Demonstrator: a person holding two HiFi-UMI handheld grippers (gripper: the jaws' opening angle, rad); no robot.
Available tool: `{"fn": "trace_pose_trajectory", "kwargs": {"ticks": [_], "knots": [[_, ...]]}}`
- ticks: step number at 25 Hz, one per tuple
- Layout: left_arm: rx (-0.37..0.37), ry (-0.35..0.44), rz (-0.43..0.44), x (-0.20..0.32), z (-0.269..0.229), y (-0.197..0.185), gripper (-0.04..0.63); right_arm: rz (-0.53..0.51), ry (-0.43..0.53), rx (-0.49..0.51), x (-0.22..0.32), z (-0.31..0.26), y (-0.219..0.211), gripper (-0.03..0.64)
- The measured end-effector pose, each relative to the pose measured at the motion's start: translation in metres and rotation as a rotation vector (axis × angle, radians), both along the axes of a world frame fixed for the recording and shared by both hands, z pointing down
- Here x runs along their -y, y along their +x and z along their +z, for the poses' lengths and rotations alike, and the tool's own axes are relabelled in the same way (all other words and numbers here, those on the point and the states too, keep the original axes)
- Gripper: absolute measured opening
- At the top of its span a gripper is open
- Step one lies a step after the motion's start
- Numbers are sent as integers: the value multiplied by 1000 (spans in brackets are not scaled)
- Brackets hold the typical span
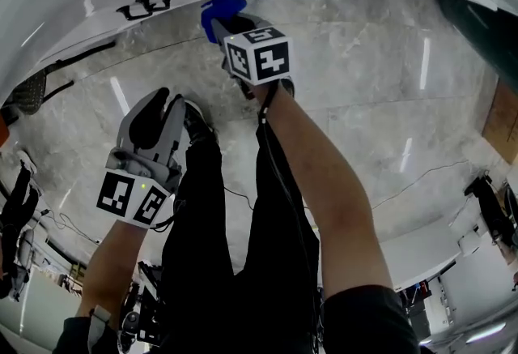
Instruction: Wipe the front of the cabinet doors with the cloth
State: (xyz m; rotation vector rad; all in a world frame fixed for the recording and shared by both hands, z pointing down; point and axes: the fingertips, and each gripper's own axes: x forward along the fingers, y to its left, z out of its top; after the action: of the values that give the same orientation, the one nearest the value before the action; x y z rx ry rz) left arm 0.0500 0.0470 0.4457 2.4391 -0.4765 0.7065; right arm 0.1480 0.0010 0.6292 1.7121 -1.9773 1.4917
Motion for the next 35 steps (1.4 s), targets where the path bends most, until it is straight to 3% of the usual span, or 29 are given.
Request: {"fn": "trace_pose_trajectory", "kwargs": {"ticks": [5,13,20,27,35], "knots": [[-11,6,5,8,5,-23,104,10,3,89,37,27,-40,57],[8,-13,-16,5,17,-45,104,33,24,74,62,30,-13,57],[15,-6,-15,4,17,-26,104,131,-23,7,25,39,65,57],[6,-13,20,-18,20,20,104,197,-26,-28,-9,42,132,58],[15,-32,77,-41,24,52,104,207,-12,-22,-26,44,146,57]]}}
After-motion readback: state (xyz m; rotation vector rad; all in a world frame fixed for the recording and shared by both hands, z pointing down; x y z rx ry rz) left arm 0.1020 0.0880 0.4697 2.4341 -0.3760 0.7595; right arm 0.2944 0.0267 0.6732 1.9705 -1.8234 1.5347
